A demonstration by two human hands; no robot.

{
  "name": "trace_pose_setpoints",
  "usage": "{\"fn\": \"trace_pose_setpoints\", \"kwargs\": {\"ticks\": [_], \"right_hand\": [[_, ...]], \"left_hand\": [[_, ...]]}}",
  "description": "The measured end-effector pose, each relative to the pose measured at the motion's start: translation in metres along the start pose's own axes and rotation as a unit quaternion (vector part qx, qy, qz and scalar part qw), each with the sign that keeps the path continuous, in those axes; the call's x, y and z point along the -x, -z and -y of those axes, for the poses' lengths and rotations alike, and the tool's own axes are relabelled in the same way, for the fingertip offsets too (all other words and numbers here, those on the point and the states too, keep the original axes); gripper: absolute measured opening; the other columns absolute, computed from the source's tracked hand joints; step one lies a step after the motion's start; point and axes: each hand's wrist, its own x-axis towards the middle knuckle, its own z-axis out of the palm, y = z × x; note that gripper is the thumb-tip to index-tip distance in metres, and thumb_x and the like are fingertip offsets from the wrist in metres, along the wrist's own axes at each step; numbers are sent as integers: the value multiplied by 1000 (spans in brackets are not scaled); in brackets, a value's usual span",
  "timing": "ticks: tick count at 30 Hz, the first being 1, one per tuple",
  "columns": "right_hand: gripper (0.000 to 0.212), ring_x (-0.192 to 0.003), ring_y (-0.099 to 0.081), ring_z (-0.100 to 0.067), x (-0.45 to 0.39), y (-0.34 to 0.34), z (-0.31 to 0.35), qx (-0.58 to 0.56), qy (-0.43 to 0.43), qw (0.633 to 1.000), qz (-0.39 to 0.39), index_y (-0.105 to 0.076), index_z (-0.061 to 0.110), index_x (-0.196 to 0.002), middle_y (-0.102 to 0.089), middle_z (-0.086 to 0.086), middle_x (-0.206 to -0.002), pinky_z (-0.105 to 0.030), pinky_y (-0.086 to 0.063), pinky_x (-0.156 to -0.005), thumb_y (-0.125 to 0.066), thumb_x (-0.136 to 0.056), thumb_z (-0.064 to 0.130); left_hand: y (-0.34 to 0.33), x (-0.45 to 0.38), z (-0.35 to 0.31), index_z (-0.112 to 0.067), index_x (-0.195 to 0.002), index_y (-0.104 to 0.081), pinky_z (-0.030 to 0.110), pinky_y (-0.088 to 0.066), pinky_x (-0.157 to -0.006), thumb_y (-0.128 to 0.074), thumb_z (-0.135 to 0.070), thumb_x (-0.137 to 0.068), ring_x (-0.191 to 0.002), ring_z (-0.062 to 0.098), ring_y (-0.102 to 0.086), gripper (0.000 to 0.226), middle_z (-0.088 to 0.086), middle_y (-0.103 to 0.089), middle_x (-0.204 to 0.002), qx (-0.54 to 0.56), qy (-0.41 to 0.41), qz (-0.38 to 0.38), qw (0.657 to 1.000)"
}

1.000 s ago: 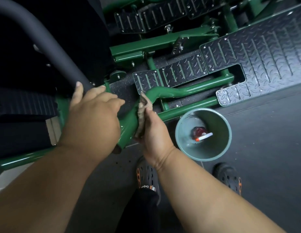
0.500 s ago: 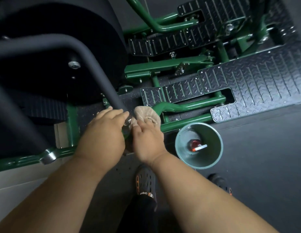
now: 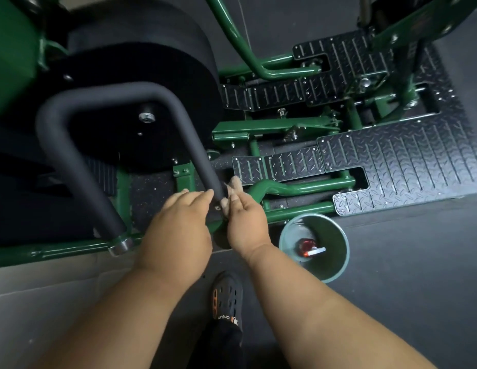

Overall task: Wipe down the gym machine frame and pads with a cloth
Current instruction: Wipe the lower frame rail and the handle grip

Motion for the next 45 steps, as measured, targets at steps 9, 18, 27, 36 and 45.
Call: {"fn": "trace_pose_setpoints", "kwargs": {"ticks": [9, 18, 27, 36, 45], "right_hand": [[49, -119, -51, 7, -16, -8, 60, 32, 17, 992, 118, -37, 17, -161, -51, 13, -146, -1, -41, -90, -47, -113, 19], [67, -93, -60, -10, -32, -1, 42, 195, 4, 970, 142, -42, 22, -155, -68, 1, -126, -44, -50, -107, -73, -95, 29], [56, -108, -65, -13, -33, 2, 36, 184, 29, 972, 147, -48, 19, -150, -69, 1, -127, -38, -51, -108, -69, -98, 22], [44, -100, -65, -18, -18, 3, 53, 204, -36, 967, 146, -53, 18, -141, -71, 0, -119, -35, -51, -96, -66, -102, 32], [39, -96, -72, -35, -98, -27, 111, 90, -86, 987, 97, -69, 16, -92, -74, -15, -106, -55, -60, -95, -58, -89, 53]], "left_hand": [[19, 6, 3, -17, -156, -49, 47, -29, -127, -65, 1, -80, -150, 31, -40, 79, 3, -54, -155, -33, -1, -10, 999], [30, 6, 8, -13, -153, -51, 49, -36, -123, -71, -2, -77, -146, 33, -45, 79, 5, -54, -154, -23, 19, -45, 999], [19, -2, 26, -20, -159, -45, 37, -36, -120, -57, -12, -95, -142, 23, -41, 66, -2, -50, -156, 94, 76, -35, 992], [65, 42, 43, -21, -134, -67, 39, -44, -110, -69, -18, -90, -120, 23, -52, 44, 0, -63, -129, 101, 95, -170, 976], [50, -7, 60, -18, -153, -31, 44, -55, -89, -58, -41, -104, -108, 36, -67, 60, 13, -65, -129, 357, 372, -238, 823]]}}
